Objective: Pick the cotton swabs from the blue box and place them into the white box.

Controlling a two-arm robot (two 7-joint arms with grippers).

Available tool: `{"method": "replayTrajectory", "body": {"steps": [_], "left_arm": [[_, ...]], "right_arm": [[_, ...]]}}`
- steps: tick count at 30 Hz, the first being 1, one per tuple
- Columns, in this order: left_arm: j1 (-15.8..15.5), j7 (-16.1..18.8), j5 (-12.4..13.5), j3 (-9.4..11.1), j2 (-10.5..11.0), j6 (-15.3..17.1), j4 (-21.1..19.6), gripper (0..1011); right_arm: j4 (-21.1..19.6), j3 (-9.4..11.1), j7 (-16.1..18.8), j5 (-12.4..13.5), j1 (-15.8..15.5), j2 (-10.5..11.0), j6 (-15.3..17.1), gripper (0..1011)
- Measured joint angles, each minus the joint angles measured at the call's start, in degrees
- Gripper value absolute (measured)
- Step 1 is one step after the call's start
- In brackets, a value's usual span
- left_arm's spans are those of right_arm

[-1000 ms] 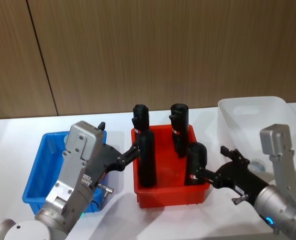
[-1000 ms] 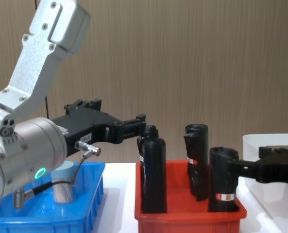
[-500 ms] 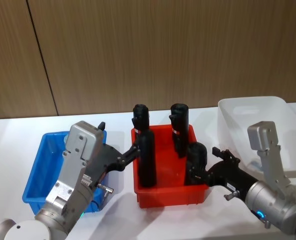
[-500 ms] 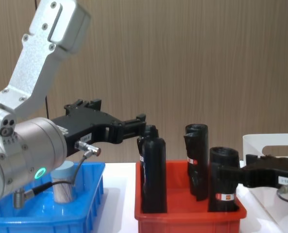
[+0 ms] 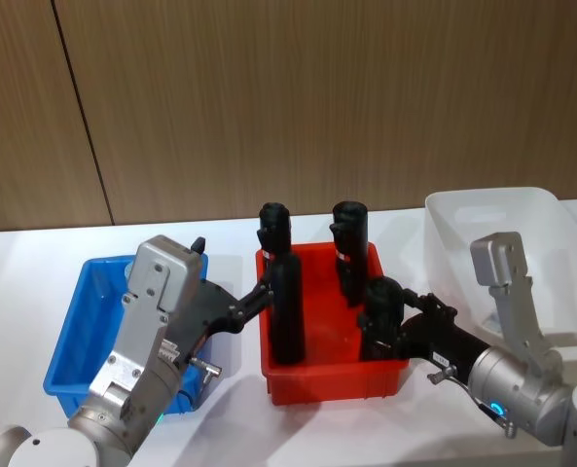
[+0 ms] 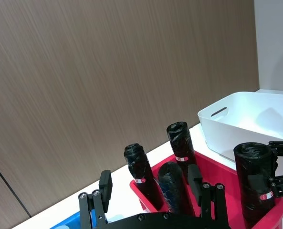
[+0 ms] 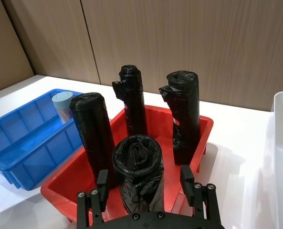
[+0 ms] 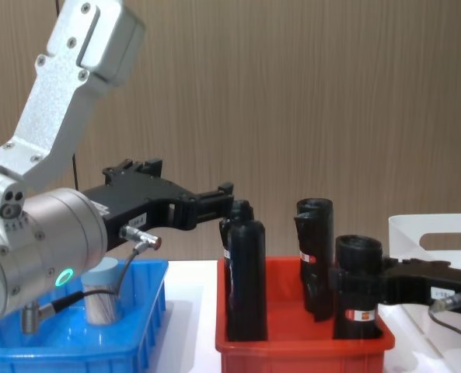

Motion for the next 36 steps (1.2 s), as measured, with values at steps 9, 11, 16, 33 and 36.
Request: {"method": "replayTrajectory", "body": {"steps": [9, 11, 16, 33, 36], "left_arm": [[0.0, 0.0, 0.0, 0.0, 0.0, 0.0, 0.0, 1004], [0.0, 0.0, 0.0, 0.0, 0.0, 0.0, 0.0, 1004], [0.0, 0.0, 0.0, 0.0, 0.0, 0.0, 0.0, 1004], [0.0, 0.0, 0.0, 0.0, 0.0, 0.0, 0.0, 1004], [0.0, 0.0, 0.0, 0.0, 0.0, 0.0, 0.0, 1004]], "right_arm": [[1.6, -0.2, 0.7, 0.4, 1.2, -0.6, 0.3, 709], [1.7, -0.3, 0.7, 0.4, 1.3, -0.6, 0.4, 673], [1.6, -0.4, 0.8, 0.6, 1.4, -0.7, 0.6, 488], [-4.7, 0.0, -0.7, 1.7, 0.6, 0.0, 0.8, 376], [-6.6, 0.4, -1.2, 2.0, 0.4, 0.4, 0.8, 363]]}}
